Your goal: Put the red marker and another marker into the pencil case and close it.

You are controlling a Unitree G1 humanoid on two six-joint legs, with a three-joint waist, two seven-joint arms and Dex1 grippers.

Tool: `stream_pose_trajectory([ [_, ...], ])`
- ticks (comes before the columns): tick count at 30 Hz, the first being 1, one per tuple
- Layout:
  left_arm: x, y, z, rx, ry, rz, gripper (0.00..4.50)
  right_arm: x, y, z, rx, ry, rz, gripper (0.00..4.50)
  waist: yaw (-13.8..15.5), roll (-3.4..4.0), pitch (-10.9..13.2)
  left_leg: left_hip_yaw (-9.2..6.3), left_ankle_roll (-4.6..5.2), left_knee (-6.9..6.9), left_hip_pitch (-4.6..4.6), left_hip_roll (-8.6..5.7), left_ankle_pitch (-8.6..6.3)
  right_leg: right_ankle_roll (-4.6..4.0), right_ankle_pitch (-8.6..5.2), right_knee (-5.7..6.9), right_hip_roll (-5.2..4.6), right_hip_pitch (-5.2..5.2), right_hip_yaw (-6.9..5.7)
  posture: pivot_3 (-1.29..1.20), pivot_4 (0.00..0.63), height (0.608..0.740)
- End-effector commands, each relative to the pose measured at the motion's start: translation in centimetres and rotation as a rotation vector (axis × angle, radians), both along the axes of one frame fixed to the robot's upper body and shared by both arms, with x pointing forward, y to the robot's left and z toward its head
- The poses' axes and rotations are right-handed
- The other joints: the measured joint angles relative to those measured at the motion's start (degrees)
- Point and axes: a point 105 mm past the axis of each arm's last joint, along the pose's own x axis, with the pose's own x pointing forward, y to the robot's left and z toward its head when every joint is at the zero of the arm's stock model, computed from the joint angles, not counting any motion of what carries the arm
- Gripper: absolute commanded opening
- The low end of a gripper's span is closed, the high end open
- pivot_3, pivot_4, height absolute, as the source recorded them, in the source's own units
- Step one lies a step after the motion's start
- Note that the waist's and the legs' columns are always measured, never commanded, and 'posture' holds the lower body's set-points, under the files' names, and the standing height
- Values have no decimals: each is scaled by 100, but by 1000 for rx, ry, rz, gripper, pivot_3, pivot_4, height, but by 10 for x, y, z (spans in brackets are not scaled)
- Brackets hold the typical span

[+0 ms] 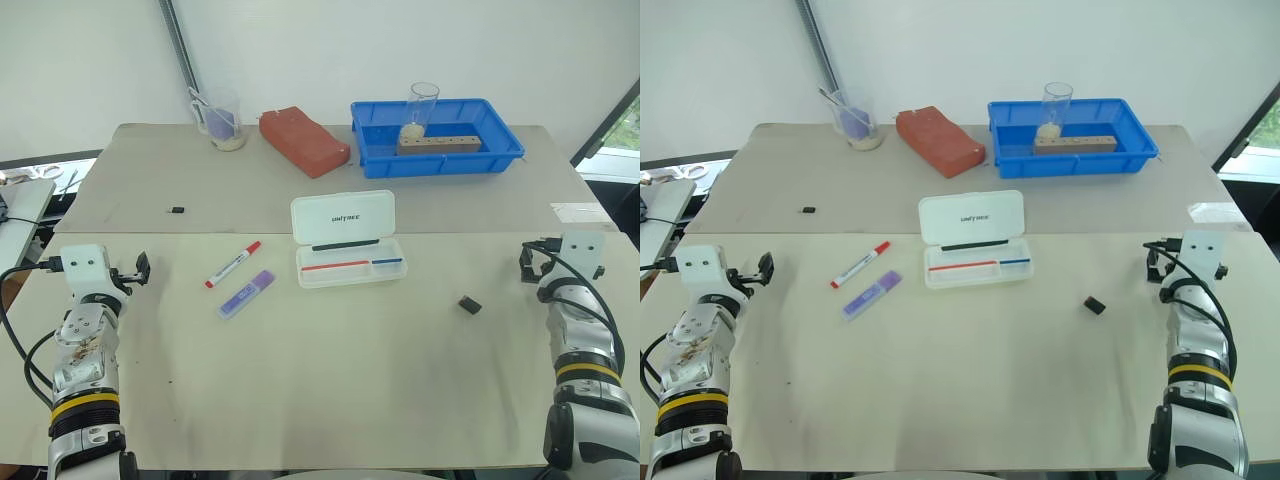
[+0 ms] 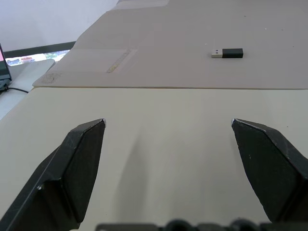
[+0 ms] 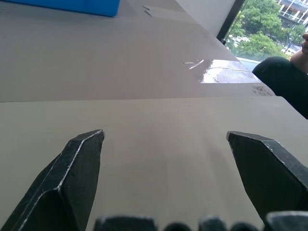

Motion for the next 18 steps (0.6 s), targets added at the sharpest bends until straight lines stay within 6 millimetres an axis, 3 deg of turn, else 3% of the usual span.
stream_pose_trajectory([
  [1,0,6,21,30,-64,2,4456,1,-2,15,-22,-49,-7,4500,-1,0,0,0,0,0,0,0,0,0,0,0,0,0,0,0,150,740],
  [18,-2,2,33,25,-86,-73,4456,4,6,22,-61,-49,46,4500,0,1,0,0,0,0,-1,0,0,0,0,0,0,0,0,0,150,740],
])
